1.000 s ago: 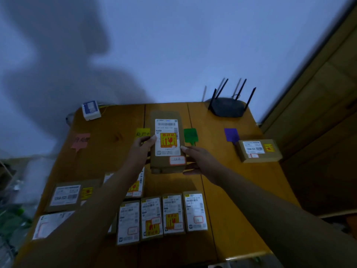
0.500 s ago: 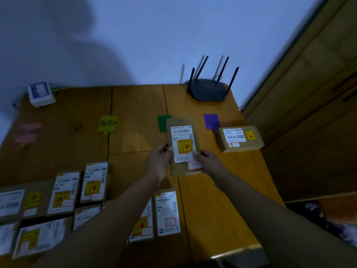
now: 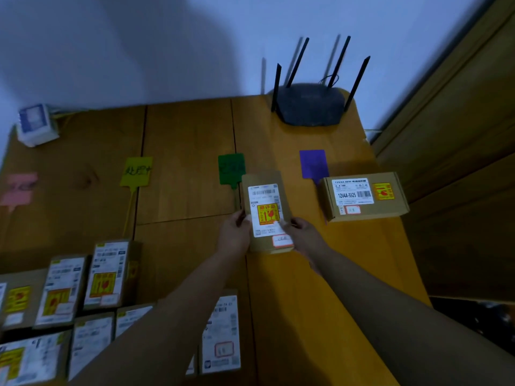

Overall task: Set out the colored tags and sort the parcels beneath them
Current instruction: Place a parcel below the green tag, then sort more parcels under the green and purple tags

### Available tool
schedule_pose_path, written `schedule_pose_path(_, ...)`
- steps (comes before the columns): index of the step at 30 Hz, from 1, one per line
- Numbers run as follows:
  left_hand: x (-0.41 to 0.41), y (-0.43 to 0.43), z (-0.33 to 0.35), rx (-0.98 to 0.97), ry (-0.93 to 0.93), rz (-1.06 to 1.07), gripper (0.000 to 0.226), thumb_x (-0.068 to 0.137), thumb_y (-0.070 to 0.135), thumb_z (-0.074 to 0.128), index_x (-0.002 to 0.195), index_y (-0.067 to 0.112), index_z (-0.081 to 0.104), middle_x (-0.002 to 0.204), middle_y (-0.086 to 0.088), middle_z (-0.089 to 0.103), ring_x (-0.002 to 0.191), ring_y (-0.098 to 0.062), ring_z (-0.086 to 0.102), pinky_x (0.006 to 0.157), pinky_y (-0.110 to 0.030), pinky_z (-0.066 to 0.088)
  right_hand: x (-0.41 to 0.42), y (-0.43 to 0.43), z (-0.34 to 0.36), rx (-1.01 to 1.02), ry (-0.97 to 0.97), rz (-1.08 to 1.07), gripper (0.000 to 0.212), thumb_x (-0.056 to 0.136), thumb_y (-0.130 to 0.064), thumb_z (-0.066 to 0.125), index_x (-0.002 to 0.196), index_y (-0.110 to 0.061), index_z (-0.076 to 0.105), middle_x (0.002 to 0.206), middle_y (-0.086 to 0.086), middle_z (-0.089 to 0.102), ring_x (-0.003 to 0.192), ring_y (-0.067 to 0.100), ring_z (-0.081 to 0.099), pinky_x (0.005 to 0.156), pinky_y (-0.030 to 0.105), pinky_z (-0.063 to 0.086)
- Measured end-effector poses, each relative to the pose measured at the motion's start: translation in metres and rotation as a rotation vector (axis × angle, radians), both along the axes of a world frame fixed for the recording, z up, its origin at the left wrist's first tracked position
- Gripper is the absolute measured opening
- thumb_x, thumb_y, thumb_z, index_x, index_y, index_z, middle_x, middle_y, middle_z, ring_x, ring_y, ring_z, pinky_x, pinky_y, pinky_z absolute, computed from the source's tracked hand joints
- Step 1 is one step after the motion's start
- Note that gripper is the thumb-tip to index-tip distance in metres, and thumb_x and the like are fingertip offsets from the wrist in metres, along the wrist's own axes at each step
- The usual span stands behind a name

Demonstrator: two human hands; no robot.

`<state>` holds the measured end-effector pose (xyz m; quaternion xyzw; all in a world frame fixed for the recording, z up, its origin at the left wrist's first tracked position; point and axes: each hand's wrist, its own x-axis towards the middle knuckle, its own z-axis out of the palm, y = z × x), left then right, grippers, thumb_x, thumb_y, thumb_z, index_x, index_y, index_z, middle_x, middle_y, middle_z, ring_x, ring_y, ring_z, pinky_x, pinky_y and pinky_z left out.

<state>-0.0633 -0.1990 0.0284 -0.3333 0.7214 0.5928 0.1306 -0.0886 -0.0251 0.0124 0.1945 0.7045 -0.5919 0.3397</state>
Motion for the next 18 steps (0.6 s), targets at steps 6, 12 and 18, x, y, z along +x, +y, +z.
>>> schedule_pose_path(6, -0.006, -0.009, 0.004, 0.069, -0.018, 0.021, 0.061, 0.102, 0.021, 0.062, 0.157, 0.012, 0.038, 0.153, -0.012, 0.052, 0.129, -0.024, 0.056, 0.103, -0.040, 0.050, -0.012, -0.002, 0.006, 0.058, 0.011, -0.026, 0.057, 0.099, -0.033, 0.071, 0.149, -0.014, 0.050, 0.123, 0.002, 0.066, 0.095, 0.015, 0.070, 0.070, 0.025, 0.055)
schedule_pose_path(12, 0.011, -0.018, 0.048, 0.014, 0.182, 0.078, 0.061, 0.095, 0.032, 0.072, 0.150, 0.023, 0.048, 0.144, -0.003, 0.054, 0.132, -0.021, 0.052, 0.104, -0.038, 0.048, -0.001, -0.021, 0.050, 0.212, 0.493, -0.109, 0.031, 0.093, -0.037, 0.077, 0.114, -0.016, 0.070, 0.103, 0.006, 0.073, 0.093, 0.020, 0.070, 0.070, 0.028, 0.058)
schedule_pose_path(18, 0.060, -0.059, 0.081, 0.114, 0.284, 0.008, 0.036, 0.096, 0.031, 0.069, 0.130, 0.020, 0.066, 0.129, -0.004, 0.065, 0.118, -0.017, 0.061, 0.083, -0.030, 0.049, 0.047, -0.082, 0.101, -0.084, 0.370, 0.059, 0.033, 0.095, -0.031, 0.077, 0.110, -0.002, 0.072, 0.086, 0.011, 0.069, 0.073, 0.015, 0.063, 0.068, 0.029, 0.051)
